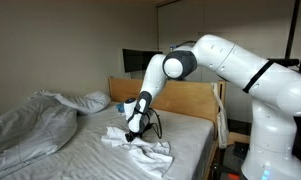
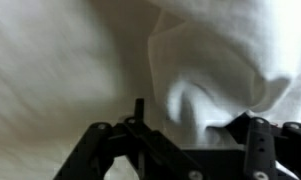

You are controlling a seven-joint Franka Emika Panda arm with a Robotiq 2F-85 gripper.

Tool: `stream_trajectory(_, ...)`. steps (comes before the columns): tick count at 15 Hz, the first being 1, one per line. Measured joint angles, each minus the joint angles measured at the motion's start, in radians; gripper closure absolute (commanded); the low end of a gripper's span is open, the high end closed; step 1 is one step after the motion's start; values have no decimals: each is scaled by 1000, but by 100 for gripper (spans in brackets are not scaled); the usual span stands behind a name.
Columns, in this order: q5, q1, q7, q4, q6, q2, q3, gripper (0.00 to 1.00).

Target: Fold the towel in half, then shift it to the left

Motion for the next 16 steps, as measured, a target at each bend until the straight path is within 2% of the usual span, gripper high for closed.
stream_trajectory(10,39,4,0,-334,4,-219,28,0)
stream_trajectory(14,41,13,2,-454,7,-311,17,0)
stream_trajectory(16,41,21,2,-508,59,-353,2,0)
